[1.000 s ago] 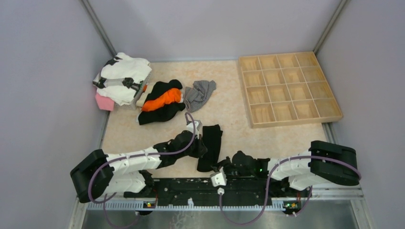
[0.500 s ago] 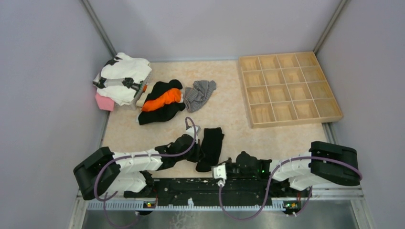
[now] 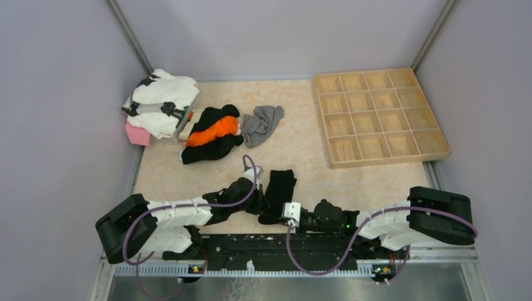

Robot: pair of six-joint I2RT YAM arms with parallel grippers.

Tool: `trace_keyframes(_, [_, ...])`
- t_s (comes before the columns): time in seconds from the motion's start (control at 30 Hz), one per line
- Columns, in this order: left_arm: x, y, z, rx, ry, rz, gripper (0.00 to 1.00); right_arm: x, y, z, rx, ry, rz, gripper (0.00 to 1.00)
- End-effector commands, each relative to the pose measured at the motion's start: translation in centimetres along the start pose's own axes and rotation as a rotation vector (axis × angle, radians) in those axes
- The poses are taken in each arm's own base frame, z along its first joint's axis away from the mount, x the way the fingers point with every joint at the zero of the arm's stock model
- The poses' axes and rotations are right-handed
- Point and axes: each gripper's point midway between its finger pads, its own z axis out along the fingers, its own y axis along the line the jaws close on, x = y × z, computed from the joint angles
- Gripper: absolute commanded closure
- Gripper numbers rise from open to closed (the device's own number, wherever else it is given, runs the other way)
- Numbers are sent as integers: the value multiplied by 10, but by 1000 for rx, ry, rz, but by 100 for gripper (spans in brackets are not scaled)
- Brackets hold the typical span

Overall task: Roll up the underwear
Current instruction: Roll the underwear to the center of the board.

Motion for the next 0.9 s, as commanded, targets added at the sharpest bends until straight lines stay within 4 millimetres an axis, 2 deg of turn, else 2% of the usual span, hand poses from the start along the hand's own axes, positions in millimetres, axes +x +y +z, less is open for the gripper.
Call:
trace_keyframes(0.0, [8, 6, -3, -6, 17, -9, 100, -15, -6, -5, 52, -59, 199, 99])
trace_keyframes(0.23, [15, -3, -6, 37, 58, -24, 100, -9, -11, -15, 111, -37, 466, 100])
trace_keyframes(0.5, [14, -10, -11, 68, 60, -44, 100, 7, -25, -23, 203, 15, 653, 100])
trace_keyframes(0.67, [2, -16, -15, 64, 39, -43, 100, 17, -25, -23, 195, 81, 711, 100])
trace_keyframes(0.87, [-35, -20, -30, 15, -85, -57, 100, 25, -28, -21, 190, 134, 779, 100])
